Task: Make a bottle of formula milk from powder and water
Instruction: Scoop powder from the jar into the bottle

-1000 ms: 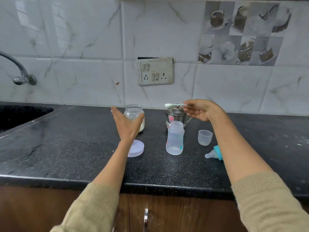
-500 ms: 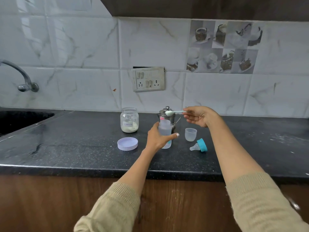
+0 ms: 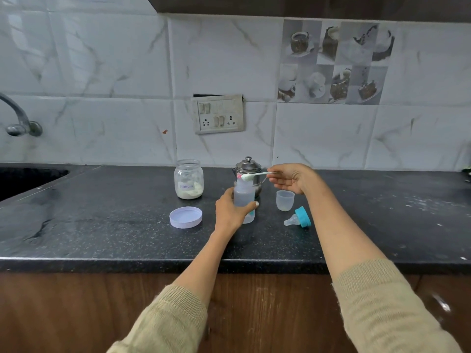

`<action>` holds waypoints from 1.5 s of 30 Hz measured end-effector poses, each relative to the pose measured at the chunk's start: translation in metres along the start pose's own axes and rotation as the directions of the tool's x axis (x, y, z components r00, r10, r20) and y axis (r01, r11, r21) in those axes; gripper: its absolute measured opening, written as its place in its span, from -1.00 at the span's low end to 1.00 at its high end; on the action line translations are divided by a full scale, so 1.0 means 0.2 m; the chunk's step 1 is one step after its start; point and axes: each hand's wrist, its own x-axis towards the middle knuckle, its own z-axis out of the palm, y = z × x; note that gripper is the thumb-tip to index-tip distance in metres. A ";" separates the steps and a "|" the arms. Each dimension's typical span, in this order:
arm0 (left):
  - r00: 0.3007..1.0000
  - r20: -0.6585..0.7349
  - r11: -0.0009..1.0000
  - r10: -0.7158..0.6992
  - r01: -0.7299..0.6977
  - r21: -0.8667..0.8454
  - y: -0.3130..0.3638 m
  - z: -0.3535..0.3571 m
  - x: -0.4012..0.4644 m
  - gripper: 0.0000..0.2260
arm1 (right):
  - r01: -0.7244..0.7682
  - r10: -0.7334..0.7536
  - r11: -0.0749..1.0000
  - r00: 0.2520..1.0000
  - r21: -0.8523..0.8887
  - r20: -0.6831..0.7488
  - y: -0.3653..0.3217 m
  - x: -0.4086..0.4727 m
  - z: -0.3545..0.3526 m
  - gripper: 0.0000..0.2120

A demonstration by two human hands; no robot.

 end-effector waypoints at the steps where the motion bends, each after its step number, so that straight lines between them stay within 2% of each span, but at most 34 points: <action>1: 1.000 0.001 1.000 0.002 -0.002 0.000 0.00 0.00 0.00 -0.45 | 0.004 -0.004 1.000 1.000 -0.010 -0.006 0.00 0.00 0.00 -0.95; 10: 1.000 -0.006 1.000 -0.004 0.004 -0.009 -0.01 0.01 0.01 -0.45 | 0.067 -0.083 0.977 0.994 -0.205 -0.067 -0.05 0.01 0.07 -0.85; 15: 1.000 -0.002 1.000 0.001 -0.001 -0.009 -0.02 0.01 0.01 -0.45 | 0.097 -0.147 0.915 0.984 -0.391 -0.101 -0.09 0.02 0.11 -0.79; 21: 1.000 -0.010 1.000 -0.002 0.002 -0.014 -0.02 0.01 0.02 -0.46 | 0.303 -0.386 0.686 0.922 -0.661 0.022 -0.15 0.00 0.13 -0.86; 24: 1.000 -0.011 1.000 -0.003 0.003 -0.007 -0.02 0.01 0.02 -0.45 | 0.422 -0.491 0.514 0.859 -0.747 0.148 -0.17 -0.04 0.15 -0.83; 26: 1.000 -0.010 1.000 -0.004 0.004 0.002 -0.02 0.01 0.02 -0.45 | 0.479 -0.525 0.420 0.821 -0.771 0.224 -0.19 -0.06 0.16 -0.82; 32: 1.000 -0.013 1.000 -0.010 0.010 -0.004 -0.01 0.01 0.01 -0.45 | 0.544 -0.568 0.248 0.752 -0.802 0.335 -0.21 -0.11 0.18 -0.89; 35: 1.000 -0.012 1.000 -0.009 0.009 -0.006 -0.01 0.01 0.01 -0.45 | 0.552 -0.602 0.220 0.726 -0.805 0.333 -0.18 -0.13 0.19 -0.88; 45: 1.000 -0.015 1.000 -0.015 0.015 0.000 -0.01 0.01 0.01 -0.44 | 0.569 -0.646 0.223 0.694 -0.792 0.317 -0.14 -0.19 0.18 -0.90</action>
